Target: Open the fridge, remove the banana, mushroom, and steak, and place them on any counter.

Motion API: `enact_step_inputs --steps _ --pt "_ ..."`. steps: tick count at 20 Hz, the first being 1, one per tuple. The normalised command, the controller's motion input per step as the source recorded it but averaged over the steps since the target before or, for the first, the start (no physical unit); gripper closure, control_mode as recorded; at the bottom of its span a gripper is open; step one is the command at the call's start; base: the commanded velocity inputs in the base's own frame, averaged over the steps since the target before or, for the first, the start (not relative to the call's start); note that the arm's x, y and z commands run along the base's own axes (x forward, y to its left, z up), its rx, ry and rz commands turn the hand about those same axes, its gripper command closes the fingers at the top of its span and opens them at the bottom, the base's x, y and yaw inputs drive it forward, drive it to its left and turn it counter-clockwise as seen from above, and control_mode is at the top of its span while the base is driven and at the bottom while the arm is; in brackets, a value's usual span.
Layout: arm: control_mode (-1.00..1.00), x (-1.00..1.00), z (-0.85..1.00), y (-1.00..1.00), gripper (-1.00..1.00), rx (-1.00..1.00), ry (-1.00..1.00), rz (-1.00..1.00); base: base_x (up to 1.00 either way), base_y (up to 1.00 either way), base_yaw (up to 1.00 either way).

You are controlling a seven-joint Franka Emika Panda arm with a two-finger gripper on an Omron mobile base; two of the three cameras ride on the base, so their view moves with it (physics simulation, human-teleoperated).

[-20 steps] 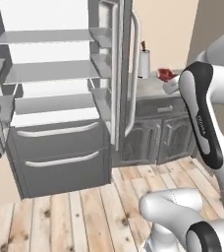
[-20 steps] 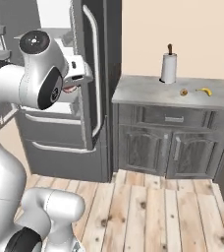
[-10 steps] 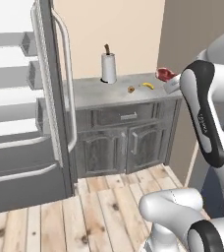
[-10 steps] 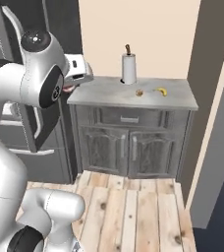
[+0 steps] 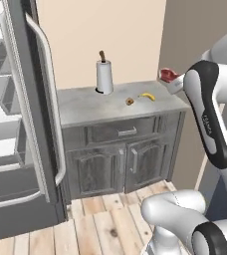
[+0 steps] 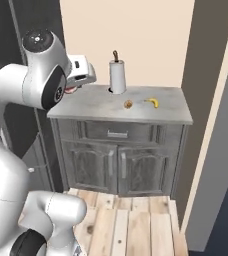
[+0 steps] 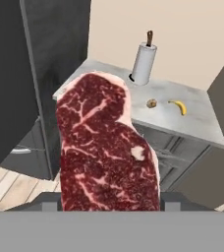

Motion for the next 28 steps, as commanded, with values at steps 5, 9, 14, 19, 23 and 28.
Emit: enact_step_inputs --steps 5,9,14,19,23,28 --pt "1.0 0.0 0.0 0.0 1.0 0.0 0.0 0.0 0.86 -0.01 0.0" --pt "1.0 0.0 0.0 0.0 1.0 0.0 0.0 0.0 0.93 -0.16 0.0" --pt "1.0 0.0 0.0 0.0 1.0 0.0 0.0 0.0 0.9 -0.24 0.0" --pt "1.0 0.0 0.0 0.0 1.0 0.0 0.0 0.0 0.58 -0.32 0.0" --pt "1.0 0.0 0.0 0.0 1.0 0.0 0.0 0.0 0.23 -0.3 0.0" --pt "1.0 0.0 0.0 0.0 1.0 0.0 0.0 0.0 0.23 -0.15 0.0"
